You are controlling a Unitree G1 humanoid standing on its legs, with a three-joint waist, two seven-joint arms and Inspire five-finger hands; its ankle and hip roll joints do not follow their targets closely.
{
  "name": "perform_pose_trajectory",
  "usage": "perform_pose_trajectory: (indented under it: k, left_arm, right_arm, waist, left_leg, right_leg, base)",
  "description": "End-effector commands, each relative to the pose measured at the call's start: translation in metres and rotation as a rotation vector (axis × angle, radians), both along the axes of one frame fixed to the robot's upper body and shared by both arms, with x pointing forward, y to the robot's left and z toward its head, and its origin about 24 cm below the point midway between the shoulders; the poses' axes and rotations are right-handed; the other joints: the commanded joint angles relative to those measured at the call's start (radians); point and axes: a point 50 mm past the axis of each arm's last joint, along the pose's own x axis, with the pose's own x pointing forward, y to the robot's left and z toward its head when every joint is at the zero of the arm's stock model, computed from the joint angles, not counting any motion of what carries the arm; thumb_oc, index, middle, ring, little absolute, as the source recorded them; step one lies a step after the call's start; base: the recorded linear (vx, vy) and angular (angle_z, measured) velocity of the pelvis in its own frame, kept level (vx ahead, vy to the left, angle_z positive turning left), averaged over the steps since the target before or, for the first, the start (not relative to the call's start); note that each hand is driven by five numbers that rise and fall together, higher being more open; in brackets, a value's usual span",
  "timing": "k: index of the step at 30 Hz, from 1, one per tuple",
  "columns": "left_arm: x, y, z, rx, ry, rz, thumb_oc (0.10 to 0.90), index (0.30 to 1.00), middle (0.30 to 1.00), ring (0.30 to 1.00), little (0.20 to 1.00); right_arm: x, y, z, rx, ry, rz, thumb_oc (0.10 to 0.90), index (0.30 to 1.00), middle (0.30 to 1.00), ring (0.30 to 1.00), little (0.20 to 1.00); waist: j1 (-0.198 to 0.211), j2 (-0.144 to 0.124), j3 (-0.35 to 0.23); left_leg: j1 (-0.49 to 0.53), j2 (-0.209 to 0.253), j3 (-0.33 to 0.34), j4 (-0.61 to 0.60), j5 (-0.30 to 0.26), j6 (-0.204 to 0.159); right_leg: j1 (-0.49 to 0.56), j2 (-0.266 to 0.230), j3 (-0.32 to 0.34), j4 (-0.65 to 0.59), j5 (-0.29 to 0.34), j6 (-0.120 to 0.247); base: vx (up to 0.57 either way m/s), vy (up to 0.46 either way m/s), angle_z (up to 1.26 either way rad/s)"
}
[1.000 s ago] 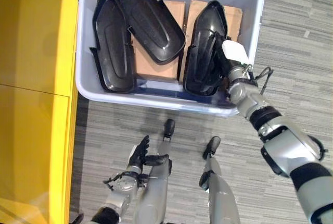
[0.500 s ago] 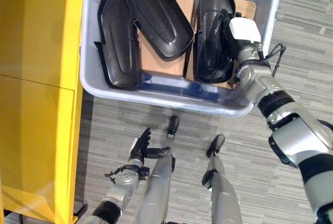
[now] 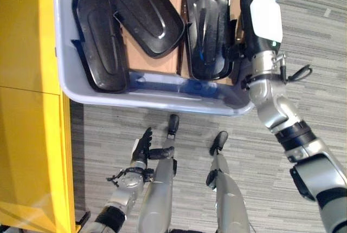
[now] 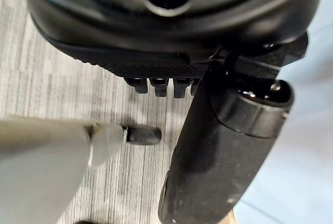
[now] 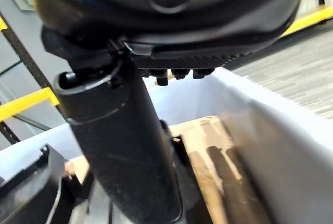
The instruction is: Move parts from the plastic box to the shelf.
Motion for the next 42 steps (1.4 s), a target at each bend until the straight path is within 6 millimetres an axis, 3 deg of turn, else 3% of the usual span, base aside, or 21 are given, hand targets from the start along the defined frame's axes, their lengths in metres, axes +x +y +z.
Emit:
perform_pose_trajectory:
  k: [1,13,25,34,42]
  left_arm:
    - [-0.019,0.02,-0.005,0.073,0.01,0.035,0.9,1.0,1.0,1.0,1.0]
    - [-0.029,0.027,-0.01,0.095,0.032,0.042,0.9,1.0,1.0,1.0,1.0]
    - [-0.036,0.029,-0.018,0.098,0.064,0.036,0.9,1.0,1.0,1.0,1.0]
    - [-0.037,0.027,-0.019,0.083,0.065,0.032,0.9,1.0,1.0,1.0,1.0]
    - [-0.034,0.023,-0.019,0.074,0.055,0.036,0.9,1.0,1.0,1.0,1.0]
  right_arm:
    - [-0.025,0.011,0.046,-0.08,-0.269,0.063,0.9,1.0,1.0,1.0,1.0]
    - [-0.048,0.027,0.007,-0.207,-0.193,0.208,0.9,1.0,1.0,1.0,1.0]
    - [-0.052,0.055,-0.019,-0.424,-0.082,0.33,0.9,1.0,1.0,1.0,1.0]
    - [-0.04,0.072,-0.042,-0.492,0.02,0.359,0.9,1.0,1.0,1.0,1.0]
    - [-0.026,0.069,-0.057,-0.443,0.086,0.292,0.9,1.0,1.0,1.0,1.0]
  waist:
    - [0.001,-0.031,-0.012]
    - [-0.014,-0.053,-0.012]
    - [-0.009,-0.065,-0.012]
    - [-0.001,-0.061,-0.012]
    - [0.001,-0.054,-0.012]
  left_leg:
    - [0.062,-0.021,0.02,0.069,-0.121,0.025]
    - [0.074,-0.014,0.027,0.061,-0.122,0.027]
    - [0.072,-0.012,0.028,0.063,-0.126,0.028]
    - [0.067,-0.011,0.025,0.062,-0.124,0.028]
    - [0.06,-0.012,0.023,0.058,-0.122,0.029]
  right_leg:
    - [0.091,-0.022,0.026,0.035,0.008,0.017]
    - [0.094,-0.018,0.029,0.034,0.011,0.021]
    - [0.09,-0.014,0.03,0.035,0.011,0.023]
    - [0.084,-0.012,0.027,0.036,0.009,0.022]
    - [0.075,-0.012,0.028,0.038,0.01,0.021]
  base:
    - [0.0,-0.028,-0.06]
    - [0.0,-0.005,-0.03]
    - [0.0,0.0,0.0]
    - [0.0,0.0,0.0]
    - [0.0,0.0,0.0]
